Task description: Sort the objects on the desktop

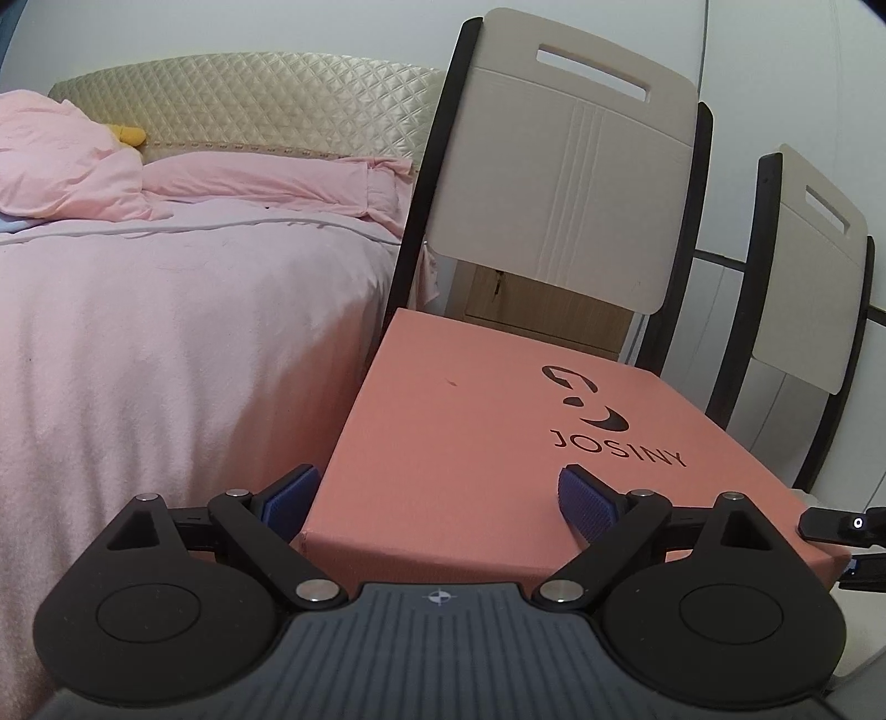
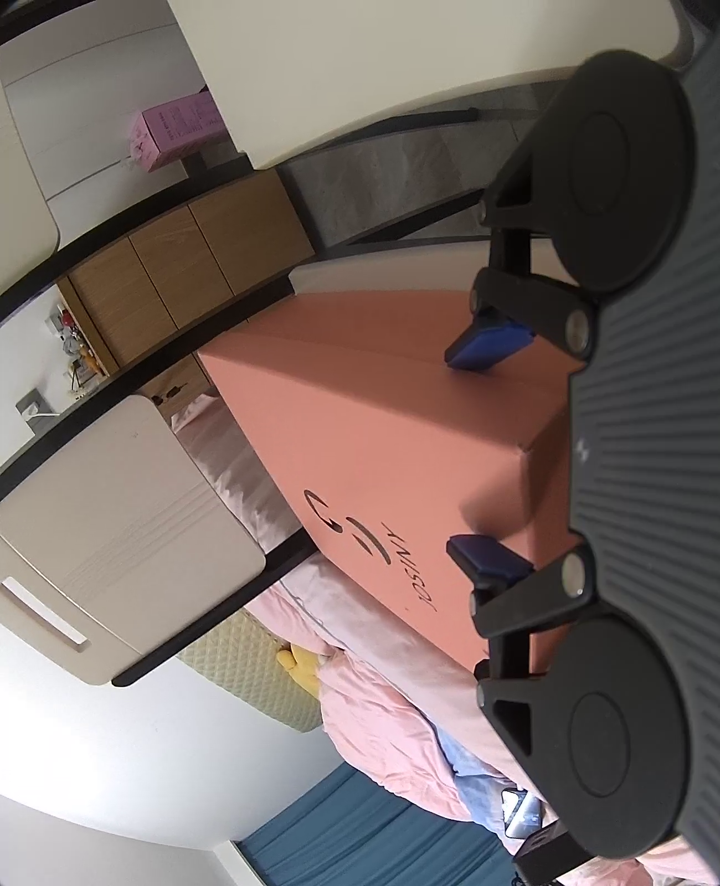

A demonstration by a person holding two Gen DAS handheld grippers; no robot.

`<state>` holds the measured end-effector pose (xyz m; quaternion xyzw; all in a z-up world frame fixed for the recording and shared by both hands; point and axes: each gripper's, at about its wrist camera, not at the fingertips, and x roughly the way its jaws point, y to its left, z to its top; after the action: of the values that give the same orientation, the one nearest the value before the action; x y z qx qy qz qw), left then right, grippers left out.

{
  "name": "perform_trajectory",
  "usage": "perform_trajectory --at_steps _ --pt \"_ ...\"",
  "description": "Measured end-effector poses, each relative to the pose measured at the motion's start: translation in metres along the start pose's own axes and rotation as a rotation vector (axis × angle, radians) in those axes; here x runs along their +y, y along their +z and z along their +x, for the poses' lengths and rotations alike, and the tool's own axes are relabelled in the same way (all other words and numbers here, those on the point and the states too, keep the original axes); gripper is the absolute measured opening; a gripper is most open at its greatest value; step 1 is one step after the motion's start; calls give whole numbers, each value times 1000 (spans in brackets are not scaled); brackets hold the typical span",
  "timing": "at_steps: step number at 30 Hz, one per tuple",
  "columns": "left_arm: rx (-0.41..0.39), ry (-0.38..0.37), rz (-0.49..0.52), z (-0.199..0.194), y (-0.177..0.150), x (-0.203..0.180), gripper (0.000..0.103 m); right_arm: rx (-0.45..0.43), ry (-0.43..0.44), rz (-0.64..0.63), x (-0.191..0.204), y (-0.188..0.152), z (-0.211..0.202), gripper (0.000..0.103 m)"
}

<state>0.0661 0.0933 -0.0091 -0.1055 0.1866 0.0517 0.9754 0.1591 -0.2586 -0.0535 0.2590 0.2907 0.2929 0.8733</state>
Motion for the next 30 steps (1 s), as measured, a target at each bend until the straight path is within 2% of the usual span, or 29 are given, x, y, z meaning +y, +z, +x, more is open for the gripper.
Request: perform_trajectory --at_steps 4,7,10,15,20,27,30 --pt "-43 45 66 -31 9 -19 94 -48 -46 -35 9 -2 -9 68" --pt "-59 39 72 -60 17 -32 96 -103 -77 -113 21 -1 -22 68" --pt "-92 36 94 -91 25 -50 103 -149 -101 -192 35 -4 -34 68" --pt "-108 -16 89 -128 37 -81 103 -182 -119 -243 43 -8 -47 72" --pt "-78 -48 173 -141 26 -117 103 -195 -129 -291 49 -9 -55 79" --pt "11 -47 202 -133 7 -143 103 -173 -111 -301 50 -8 -61 82" --pt "13 -29 220 -133 5 -150 103 -168 -106 -281 46 -8 -64 84"
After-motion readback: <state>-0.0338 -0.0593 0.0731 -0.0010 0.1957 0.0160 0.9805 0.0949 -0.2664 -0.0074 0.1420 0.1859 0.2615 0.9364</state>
